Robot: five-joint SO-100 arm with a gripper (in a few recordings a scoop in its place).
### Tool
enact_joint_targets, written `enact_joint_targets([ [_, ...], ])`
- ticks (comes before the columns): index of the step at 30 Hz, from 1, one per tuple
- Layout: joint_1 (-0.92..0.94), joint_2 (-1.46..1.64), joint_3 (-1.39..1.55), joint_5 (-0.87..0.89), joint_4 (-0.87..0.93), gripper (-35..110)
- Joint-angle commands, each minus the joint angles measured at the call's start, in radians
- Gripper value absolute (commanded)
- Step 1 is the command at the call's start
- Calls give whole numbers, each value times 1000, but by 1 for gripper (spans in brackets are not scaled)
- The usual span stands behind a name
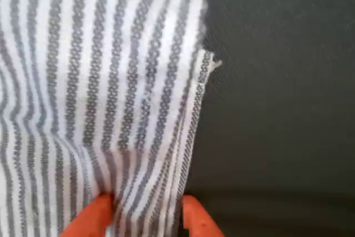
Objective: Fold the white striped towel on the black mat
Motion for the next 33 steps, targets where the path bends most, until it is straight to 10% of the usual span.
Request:
enact_joint_targets([
  [1,-52,-44,12,20,-86,16],
  [13,-209,-89,-81,98,-91,0],
  [33,245,15,-624,-175,773,0],
])
